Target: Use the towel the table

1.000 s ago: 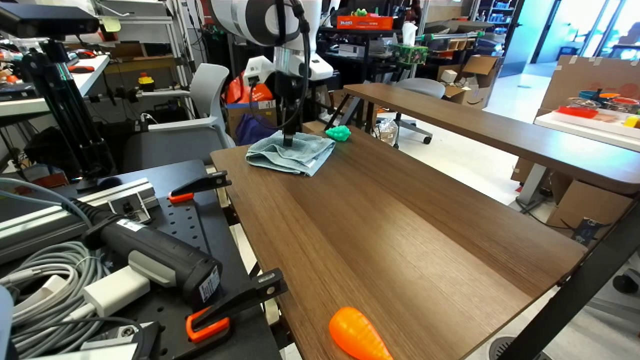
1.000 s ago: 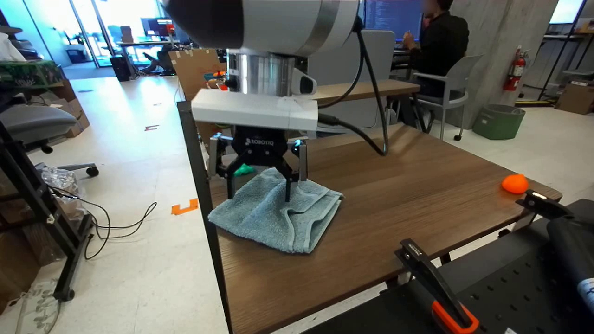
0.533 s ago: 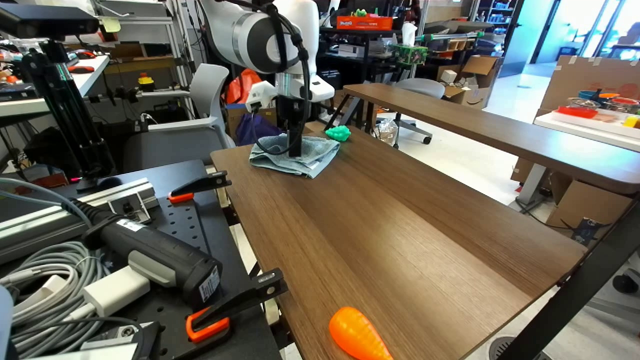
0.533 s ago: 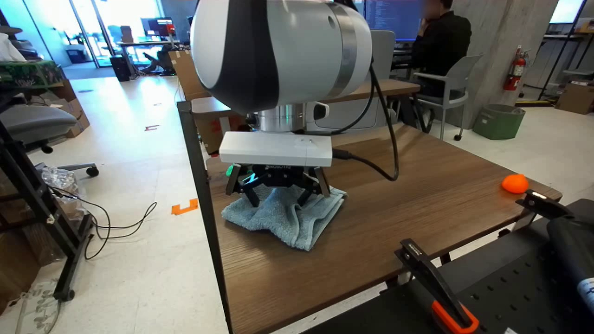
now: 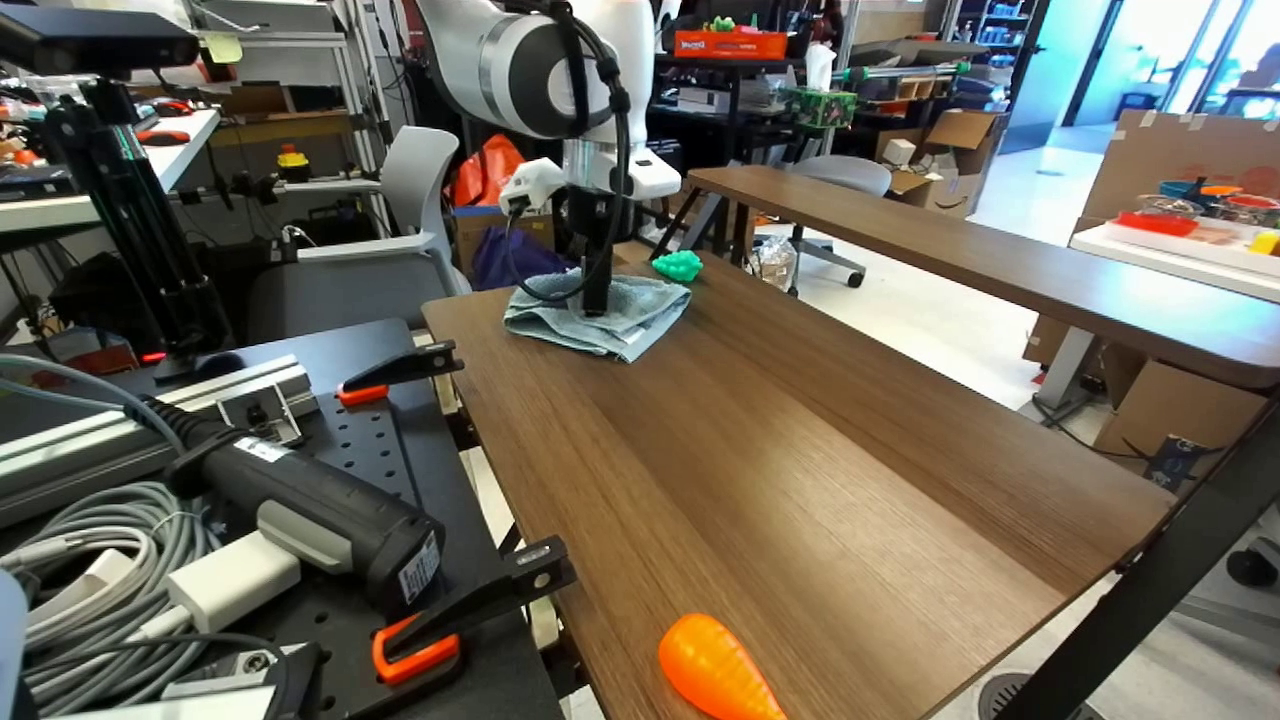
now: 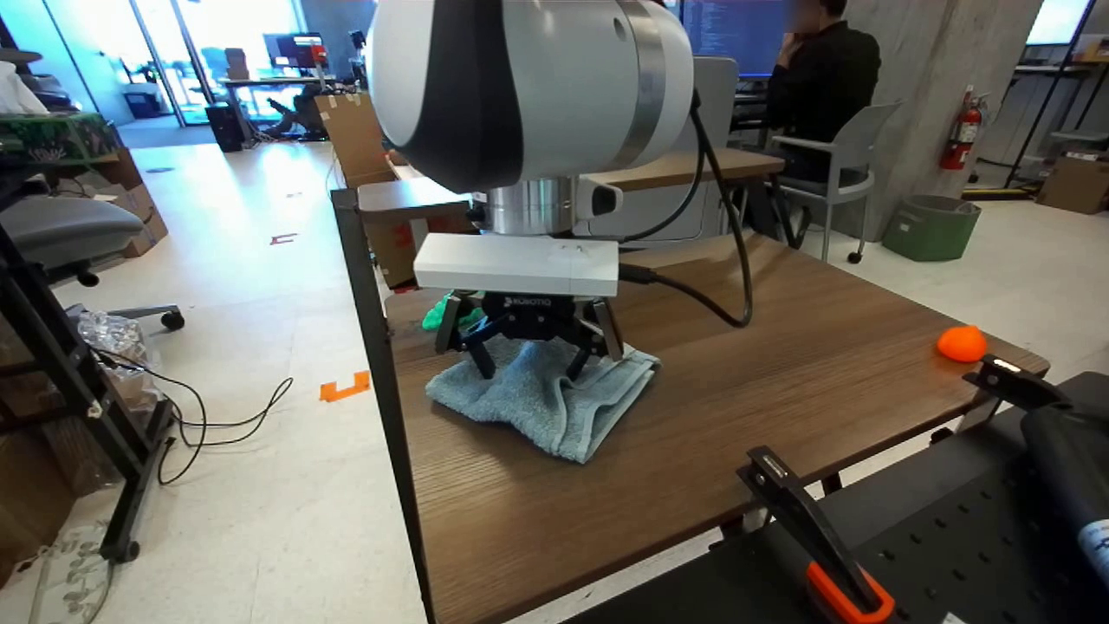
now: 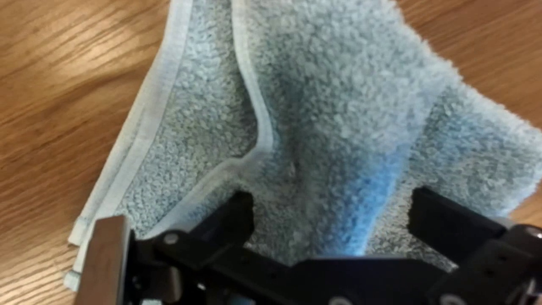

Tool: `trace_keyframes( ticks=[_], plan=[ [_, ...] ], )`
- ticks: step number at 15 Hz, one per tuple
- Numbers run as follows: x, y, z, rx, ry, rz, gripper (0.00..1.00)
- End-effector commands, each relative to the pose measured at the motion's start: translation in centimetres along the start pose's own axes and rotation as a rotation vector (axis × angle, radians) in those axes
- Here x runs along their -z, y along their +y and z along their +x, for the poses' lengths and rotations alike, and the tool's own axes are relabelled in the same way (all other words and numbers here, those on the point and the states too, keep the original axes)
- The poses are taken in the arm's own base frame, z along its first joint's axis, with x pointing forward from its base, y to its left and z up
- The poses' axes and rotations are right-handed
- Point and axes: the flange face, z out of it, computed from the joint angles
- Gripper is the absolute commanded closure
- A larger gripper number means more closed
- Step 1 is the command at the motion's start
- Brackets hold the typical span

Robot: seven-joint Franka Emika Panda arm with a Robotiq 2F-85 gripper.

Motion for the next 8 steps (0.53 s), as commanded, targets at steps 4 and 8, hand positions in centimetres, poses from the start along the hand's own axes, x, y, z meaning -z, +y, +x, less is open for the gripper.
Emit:
trace_keyframes(
  ticks=[4,8],
  plan=[
    [-1.4,6.2,4.4,-0.237,0.021,-0.083,0.00],
    [-1.9,7.7,5.1,-0.327,0.021,-0.097,0.00]
  ],
)
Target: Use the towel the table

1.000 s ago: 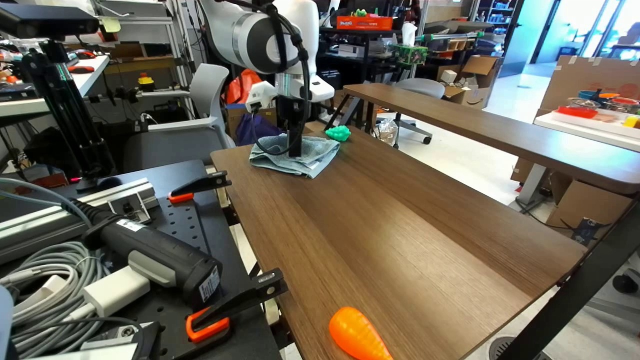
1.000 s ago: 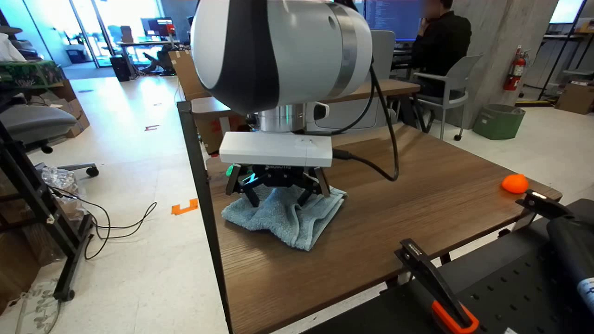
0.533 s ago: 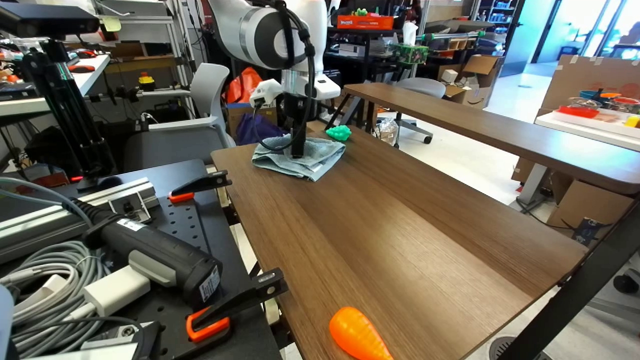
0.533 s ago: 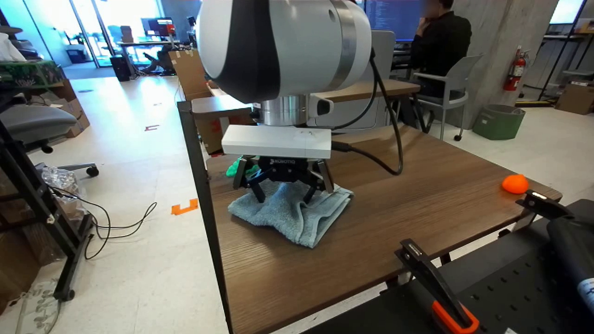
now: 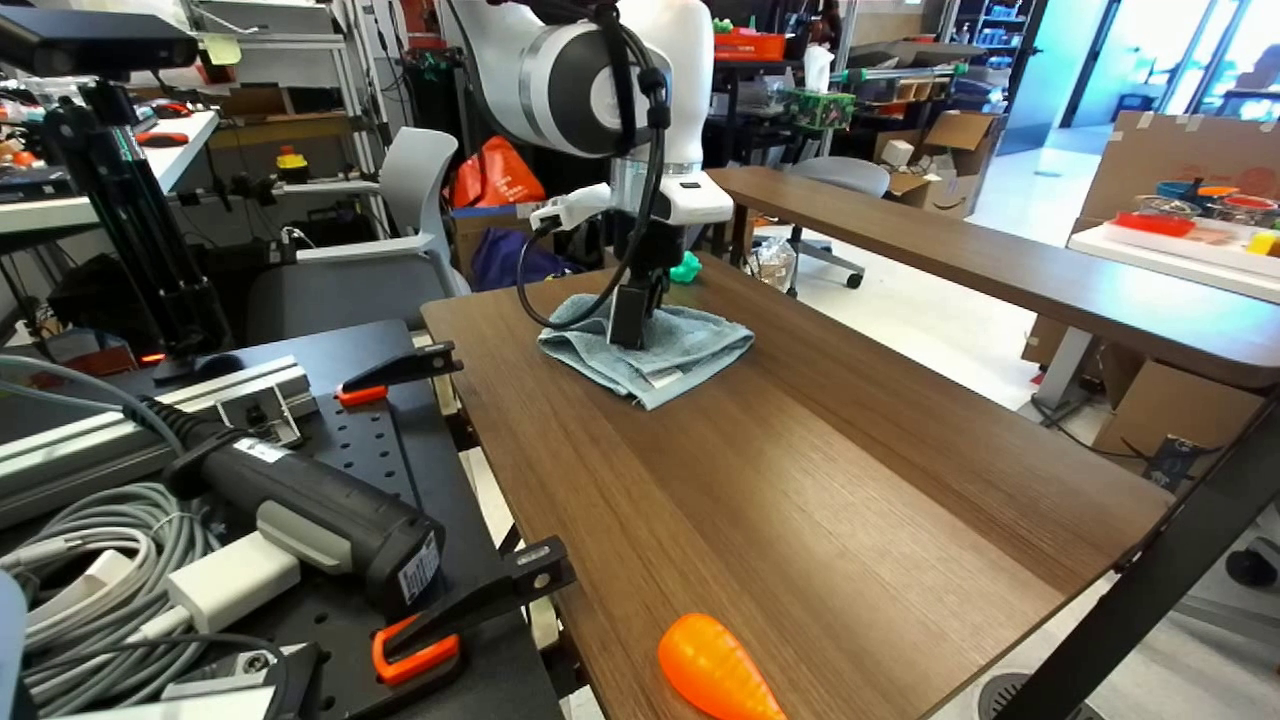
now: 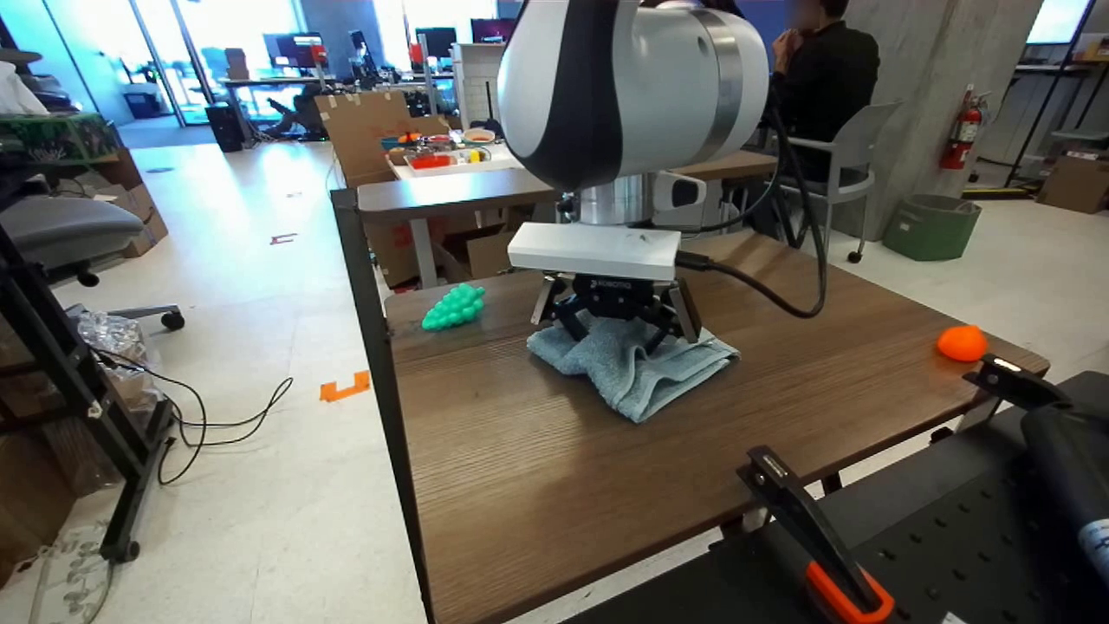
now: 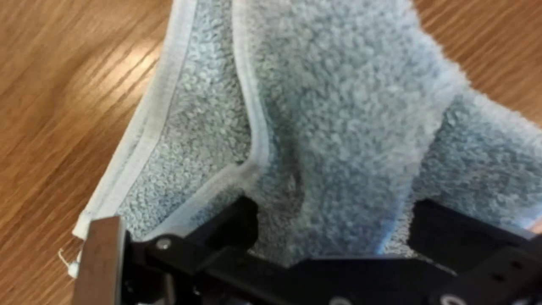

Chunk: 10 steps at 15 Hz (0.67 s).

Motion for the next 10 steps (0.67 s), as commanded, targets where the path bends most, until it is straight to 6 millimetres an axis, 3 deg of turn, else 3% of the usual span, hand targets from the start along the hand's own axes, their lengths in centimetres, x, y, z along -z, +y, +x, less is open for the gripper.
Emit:
trace_keyframes(
  ticks=[1,4,7,10],
  plan=[
    [-1.9,0.0,-1.0,-0.015,-0.008,-0.036,0.00],
    [-3.0,-1.3,-4.7,0.097,-0.035,-0.077,0.00],
    [-3.1,-3.8,-9.8,0.265,-0.035,-0.062,0.00],
    [-3.0,-5.1,-12.9,0.352,-0.042,-0.081,0.00]
  ],
)
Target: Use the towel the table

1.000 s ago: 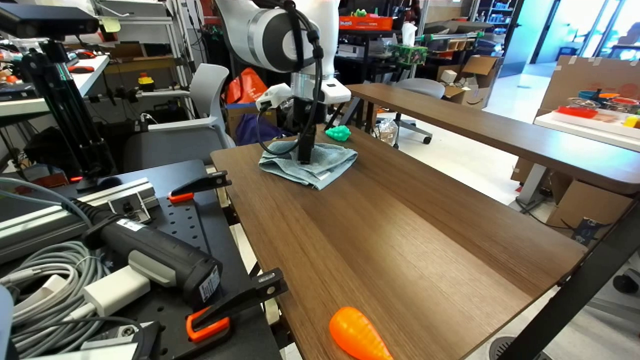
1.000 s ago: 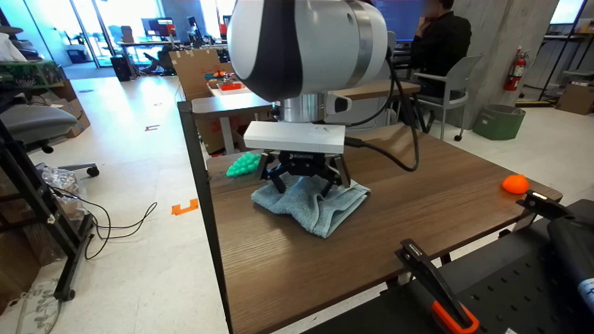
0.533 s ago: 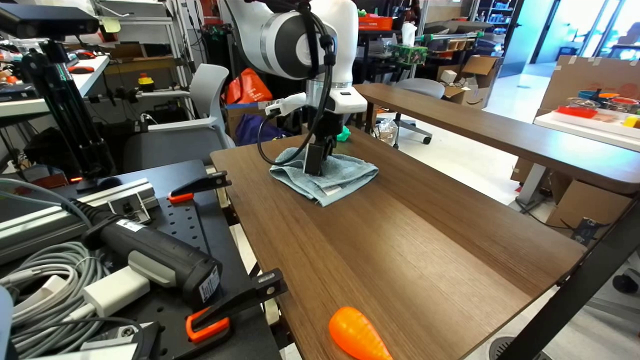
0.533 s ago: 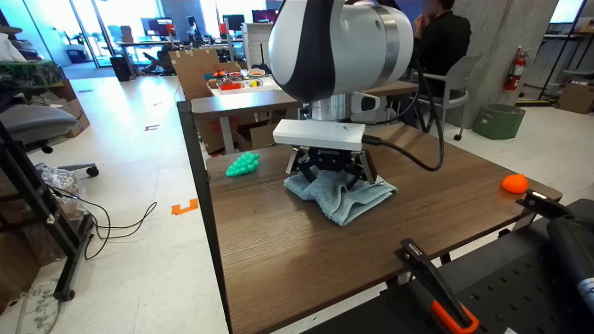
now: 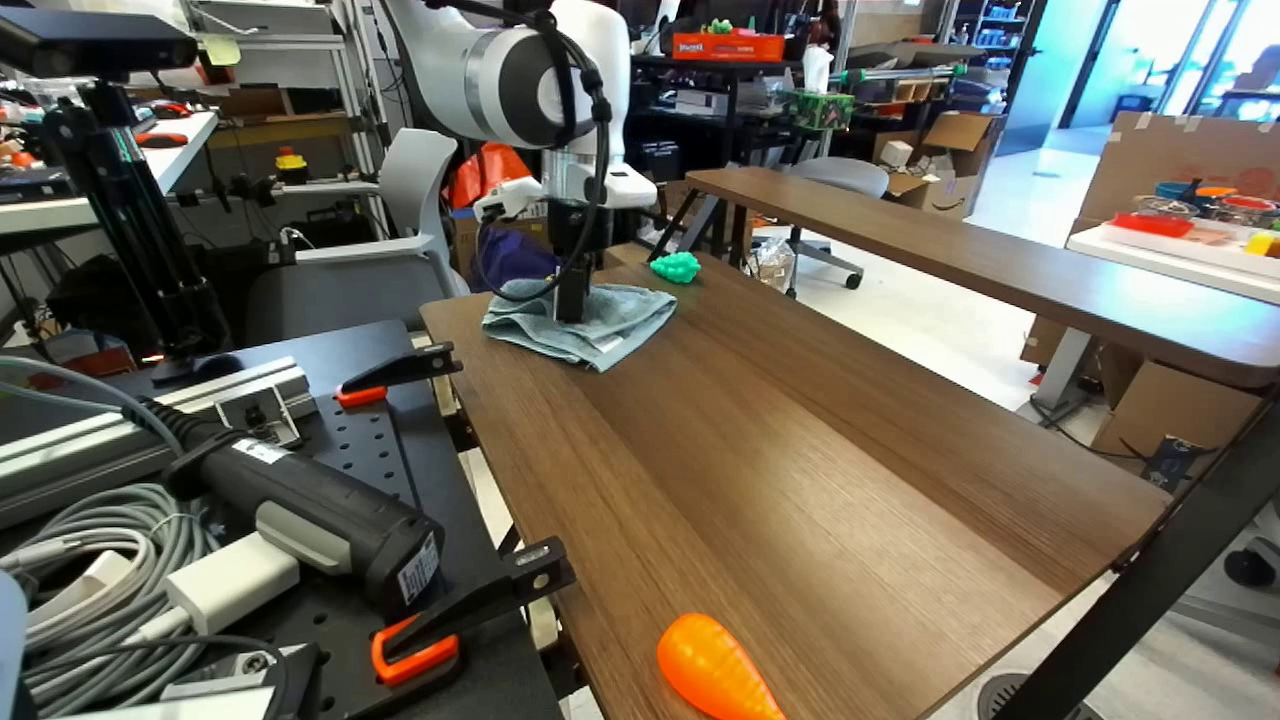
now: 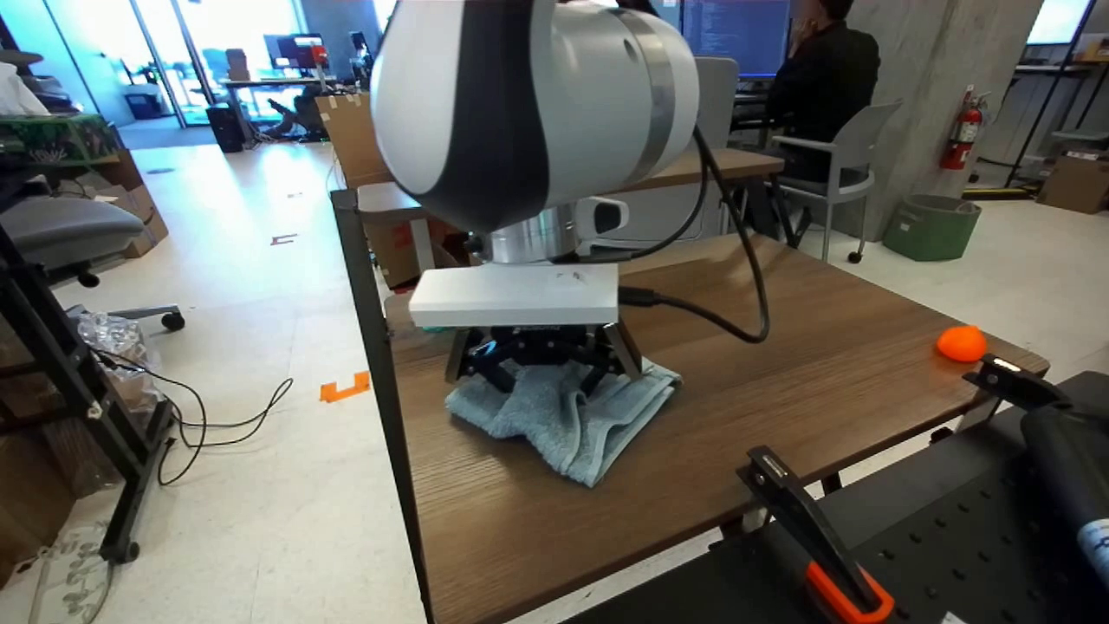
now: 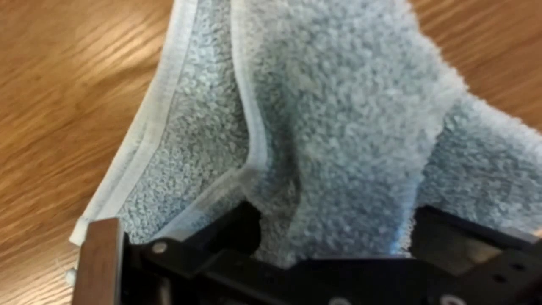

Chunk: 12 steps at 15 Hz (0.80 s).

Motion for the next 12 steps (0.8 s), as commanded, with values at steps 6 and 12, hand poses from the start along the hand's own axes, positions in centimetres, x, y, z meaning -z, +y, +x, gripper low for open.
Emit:
trace_keyframes(
  ticks=[6,12],
  plan=[
    [-0.3,4.7,-1.1,0.016,0.013,-0.194,0.00],
    [0.3,13.9,0.8,-0.058,0.130,-0.296,0.00]
  ],
)
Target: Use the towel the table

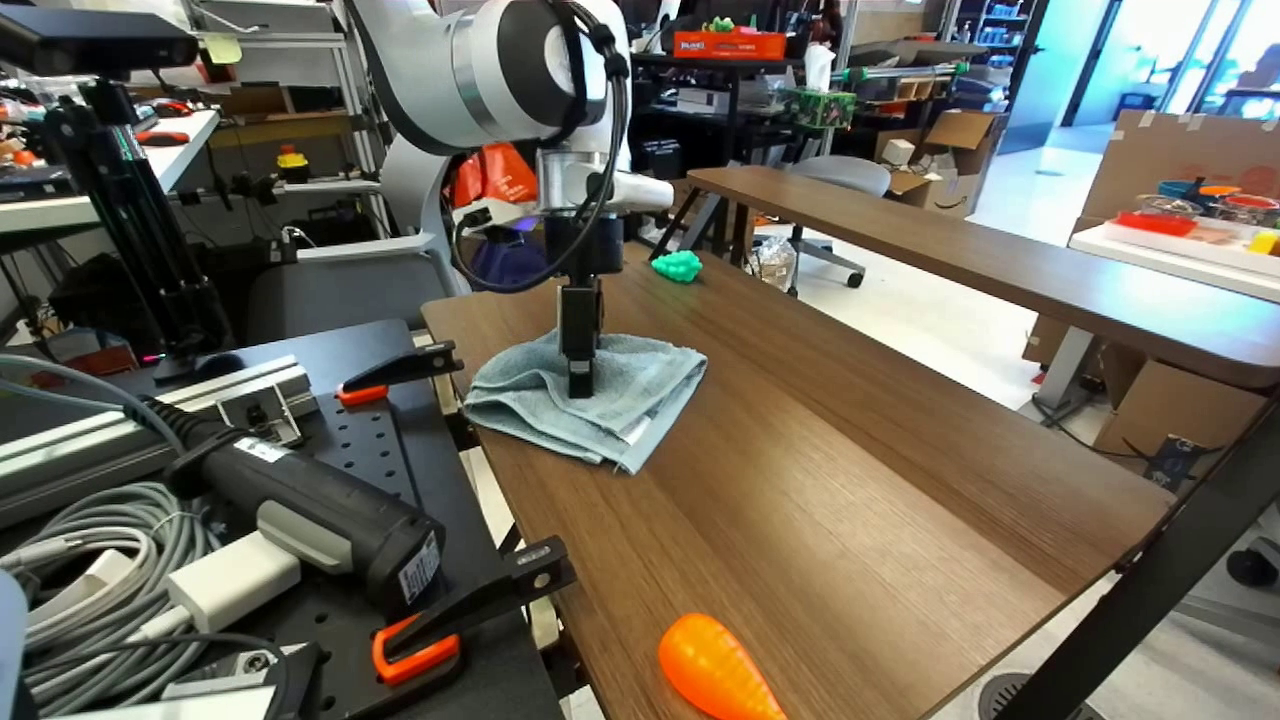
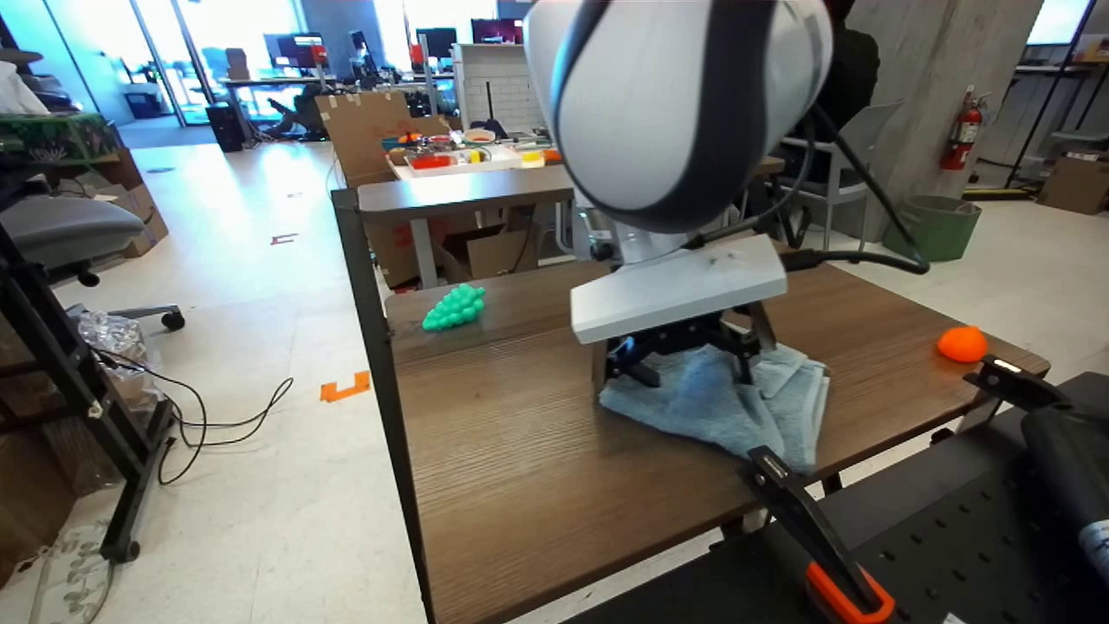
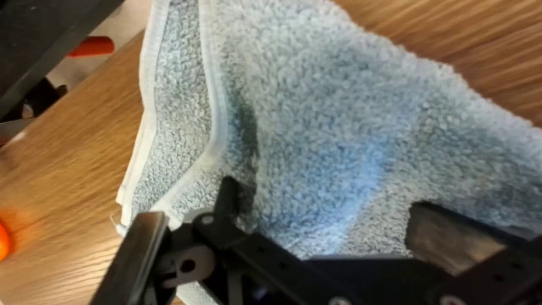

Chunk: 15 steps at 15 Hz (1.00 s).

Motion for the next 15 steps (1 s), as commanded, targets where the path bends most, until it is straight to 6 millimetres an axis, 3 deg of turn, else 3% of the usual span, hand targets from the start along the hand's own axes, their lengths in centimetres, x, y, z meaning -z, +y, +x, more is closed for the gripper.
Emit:
trace_keyframes(
  ticks=[1,3,10,12,15],
  plan=[
    [-0.4,1.3,0.3,-0.020,0.013,-0.017,0.00],
    [-0.7,2.1,0.5,-0.032,0.009,-0.021,0.00],
    [-0.4,1.5,0.3,-0.022,0.011,-0.012,0.00],
    [-1.2,0.6,1.0,-0.069,-0.021,-0.047,0.00],
    [-1.2,1.9,3.9,-0.174,-0.082,0.004,0.00]
  ],
)
